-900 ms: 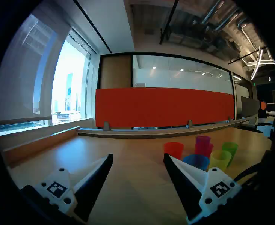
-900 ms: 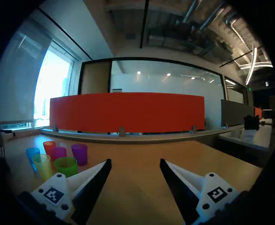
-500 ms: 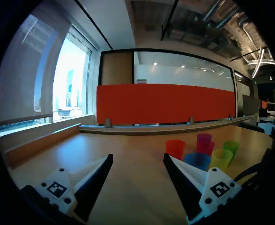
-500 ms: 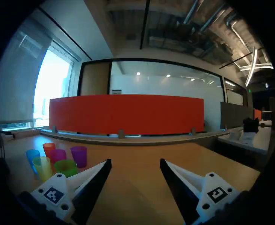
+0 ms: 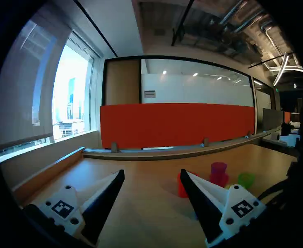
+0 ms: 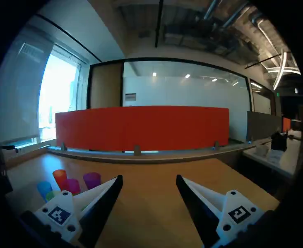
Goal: Pour water
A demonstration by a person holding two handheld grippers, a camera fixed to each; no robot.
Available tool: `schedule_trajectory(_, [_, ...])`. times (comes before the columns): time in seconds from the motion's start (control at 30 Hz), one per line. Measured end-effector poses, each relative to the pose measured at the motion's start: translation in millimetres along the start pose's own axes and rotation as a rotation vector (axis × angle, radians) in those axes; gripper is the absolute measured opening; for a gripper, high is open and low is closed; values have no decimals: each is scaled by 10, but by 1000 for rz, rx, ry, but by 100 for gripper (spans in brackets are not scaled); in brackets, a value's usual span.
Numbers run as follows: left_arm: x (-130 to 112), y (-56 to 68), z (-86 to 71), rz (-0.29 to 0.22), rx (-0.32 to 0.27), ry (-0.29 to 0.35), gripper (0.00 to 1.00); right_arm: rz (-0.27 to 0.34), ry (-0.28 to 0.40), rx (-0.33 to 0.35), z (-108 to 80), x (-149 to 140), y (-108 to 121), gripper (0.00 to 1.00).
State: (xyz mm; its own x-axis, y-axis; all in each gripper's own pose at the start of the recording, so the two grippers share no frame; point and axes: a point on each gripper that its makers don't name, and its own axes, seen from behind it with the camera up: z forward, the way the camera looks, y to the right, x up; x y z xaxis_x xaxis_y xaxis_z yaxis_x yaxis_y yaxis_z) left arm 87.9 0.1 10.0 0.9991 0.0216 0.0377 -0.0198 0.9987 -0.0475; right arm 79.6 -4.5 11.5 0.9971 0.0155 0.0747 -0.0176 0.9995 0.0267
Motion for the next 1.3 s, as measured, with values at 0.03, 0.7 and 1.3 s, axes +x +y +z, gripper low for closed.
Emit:
schedule_trajectory(0.03, [76,3,7,3,-5,2,100,0,-2,4,7,56,-8,100])
schedule_trajectory(0.7, [1239,43,153,-5,-86,10,100,-35,31,59,108,1198,-98,100])
schedule_trajectory(1.3, [1272,412,228,-34,-275,-30,100,-14,21,299,145,1273,-554,100])
